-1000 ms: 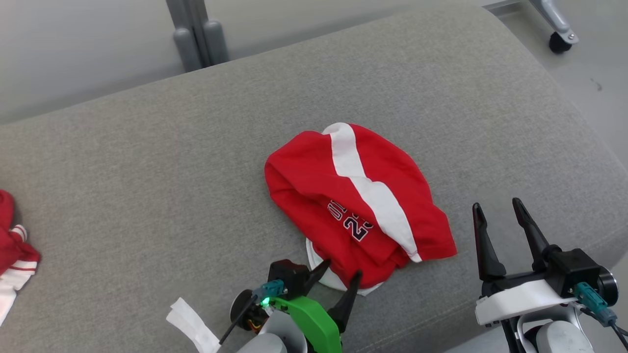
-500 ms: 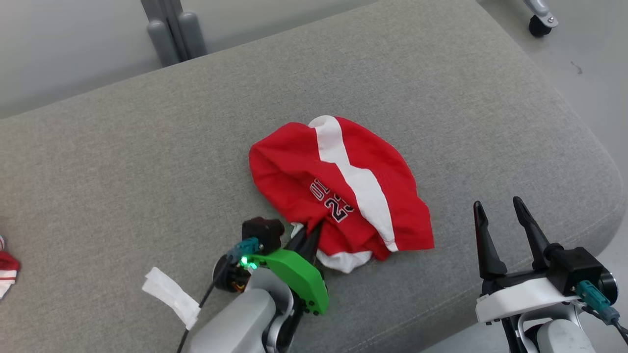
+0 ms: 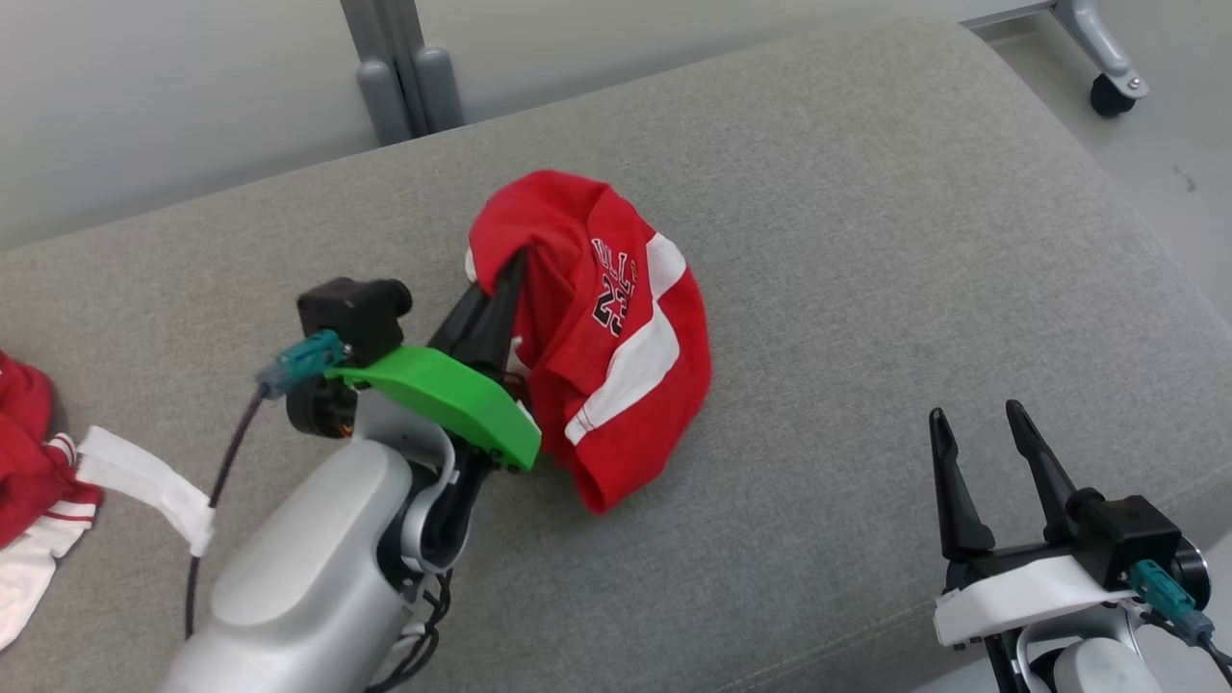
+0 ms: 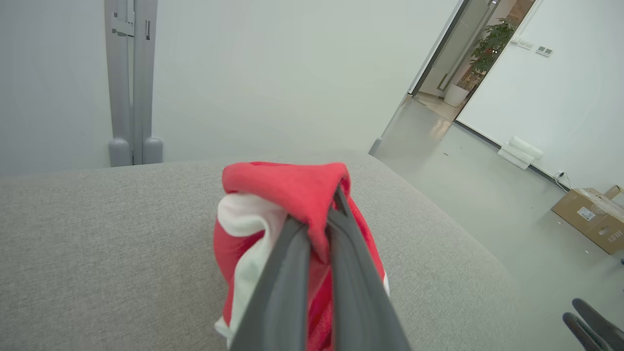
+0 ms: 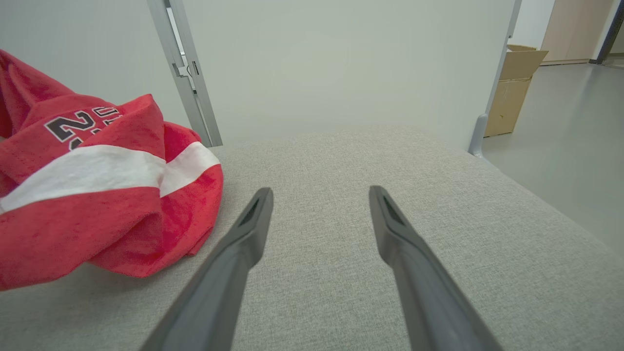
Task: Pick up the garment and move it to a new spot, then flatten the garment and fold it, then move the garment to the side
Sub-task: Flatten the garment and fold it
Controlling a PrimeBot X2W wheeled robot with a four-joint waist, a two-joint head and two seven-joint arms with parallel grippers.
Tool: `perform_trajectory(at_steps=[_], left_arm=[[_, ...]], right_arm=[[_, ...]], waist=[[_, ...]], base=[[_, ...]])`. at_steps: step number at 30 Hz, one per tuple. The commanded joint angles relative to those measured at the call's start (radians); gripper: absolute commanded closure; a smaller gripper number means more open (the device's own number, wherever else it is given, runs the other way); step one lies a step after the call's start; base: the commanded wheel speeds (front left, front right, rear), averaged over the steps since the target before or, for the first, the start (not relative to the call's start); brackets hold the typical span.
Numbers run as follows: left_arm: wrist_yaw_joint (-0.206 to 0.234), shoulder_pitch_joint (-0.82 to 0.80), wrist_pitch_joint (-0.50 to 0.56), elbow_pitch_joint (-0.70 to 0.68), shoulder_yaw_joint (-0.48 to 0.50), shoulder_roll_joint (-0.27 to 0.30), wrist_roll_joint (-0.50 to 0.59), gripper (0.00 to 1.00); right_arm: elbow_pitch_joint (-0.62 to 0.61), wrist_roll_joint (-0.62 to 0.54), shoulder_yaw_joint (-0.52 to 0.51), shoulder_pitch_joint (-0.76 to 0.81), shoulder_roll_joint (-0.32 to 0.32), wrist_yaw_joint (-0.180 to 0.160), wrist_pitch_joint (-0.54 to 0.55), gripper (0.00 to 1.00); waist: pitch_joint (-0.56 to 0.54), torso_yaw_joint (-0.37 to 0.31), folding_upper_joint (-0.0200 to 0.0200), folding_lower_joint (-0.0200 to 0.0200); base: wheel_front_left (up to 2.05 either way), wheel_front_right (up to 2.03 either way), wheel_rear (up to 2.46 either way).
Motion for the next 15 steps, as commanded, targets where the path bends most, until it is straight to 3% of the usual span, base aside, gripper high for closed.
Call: perform_trajectory(at_steps=[1,4,9,15], left_arm=[[0.019,-0.019,0.009,-0.046,0.019,0.022,-0.008,1.00],[0.062,-0.020,0.032,-0.153,0.050,0.058,-0.017,1.00],[0.172,-0.011,0.057,-0.339,0.083,0.101,0.012,1.00],[0.297,-0.023,0.093,-0.478,0.077,0.086,0.050,1.00]], right_arm=[[0.001,-0.002,0.000,0.016,-0.001,-0.001,-0.003,0.00],[0.001,-0.006,-0.002,0.020,-0.001,-0.001,-0.003,0.00],[0.003,-0.014,-0.005,0.041,-0.001,-0.001,-0.003,0.00],[0.005,-0.017,0.010,0.020,-0.001,-0.001,-0.003,0.00]], waist=[[-0.014,0.013,0.0000,0.0000],[-0.025,0.024,0.0000,0.0000],[-0.044,0.054,0.0000,0.0000],[-0.050,0.070,0.0000,0.0000]], base=[[0.00,0.00,0.00],[0.00,0.00,0.00],[0.00,0.00,0.00],[0.00,0.00,0.00]])
